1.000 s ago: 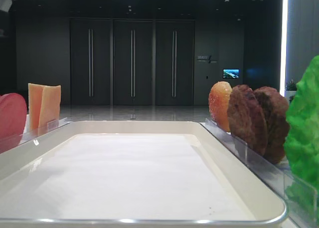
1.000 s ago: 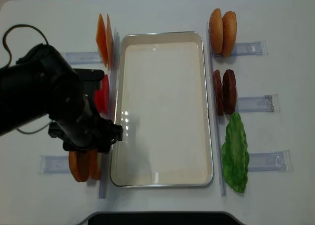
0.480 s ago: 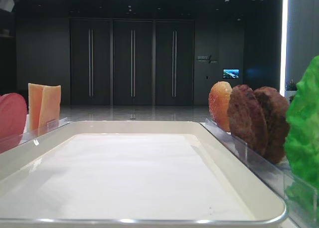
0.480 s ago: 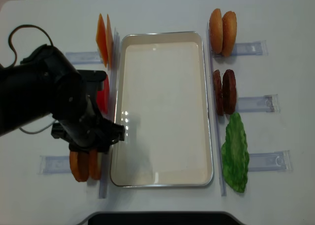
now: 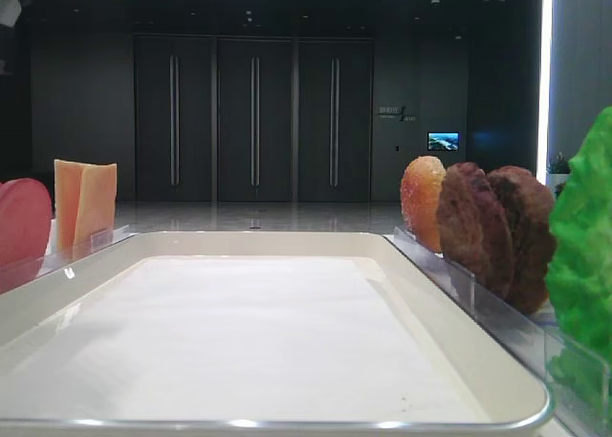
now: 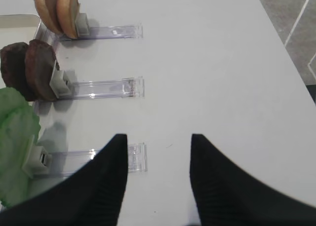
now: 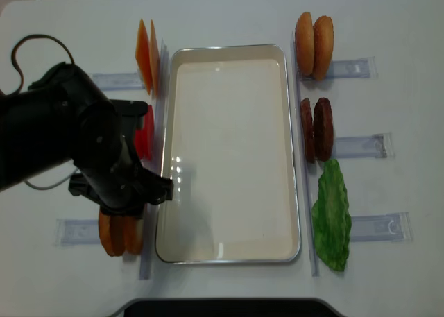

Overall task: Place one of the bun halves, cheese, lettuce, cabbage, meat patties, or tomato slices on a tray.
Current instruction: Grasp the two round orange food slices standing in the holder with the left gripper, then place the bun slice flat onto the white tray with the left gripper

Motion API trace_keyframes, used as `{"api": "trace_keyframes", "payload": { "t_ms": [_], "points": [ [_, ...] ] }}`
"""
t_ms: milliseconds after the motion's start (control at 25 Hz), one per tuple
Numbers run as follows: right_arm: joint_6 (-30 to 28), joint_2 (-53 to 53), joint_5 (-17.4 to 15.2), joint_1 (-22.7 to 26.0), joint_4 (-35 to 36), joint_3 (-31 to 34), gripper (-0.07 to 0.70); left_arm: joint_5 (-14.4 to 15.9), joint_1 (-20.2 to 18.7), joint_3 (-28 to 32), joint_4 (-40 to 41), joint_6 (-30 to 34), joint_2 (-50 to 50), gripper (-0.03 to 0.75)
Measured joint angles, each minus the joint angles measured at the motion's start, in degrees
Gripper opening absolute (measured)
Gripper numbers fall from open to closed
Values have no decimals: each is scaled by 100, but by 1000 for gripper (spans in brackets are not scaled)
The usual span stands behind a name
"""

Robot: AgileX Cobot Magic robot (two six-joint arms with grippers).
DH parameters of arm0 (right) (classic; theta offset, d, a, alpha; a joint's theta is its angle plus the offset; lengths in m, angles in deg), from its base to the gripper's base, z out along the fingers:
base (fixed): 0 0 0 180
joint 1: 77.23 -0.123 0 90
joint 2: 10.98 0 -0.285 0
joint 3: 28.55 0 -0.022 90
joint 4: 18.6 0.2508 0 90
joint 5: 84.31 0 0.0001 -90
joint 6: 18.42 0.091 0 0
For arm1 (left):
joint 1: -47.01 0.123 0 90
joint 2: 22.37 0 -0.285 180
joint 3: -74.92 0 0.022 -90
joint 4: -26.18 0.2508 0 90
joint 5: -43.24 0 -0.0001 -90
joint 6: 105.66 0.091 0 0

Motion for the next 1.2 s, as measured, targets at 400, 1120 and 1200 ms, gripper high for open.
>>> {"api": "trace_keyframes", "payload": {
  "t_ms": [400,1120,1200],
  "points": [
    [0,0,0,0,0,0,290,750,0,-485,-273,311,-30,126],
    [0,0,0,0,0,0,290,1157,-6,-1456,-551,1023,39,123],
    [0,0,0,0,0,0,290,823,39,-1410,-760,1207,214,123]
  ]
}}
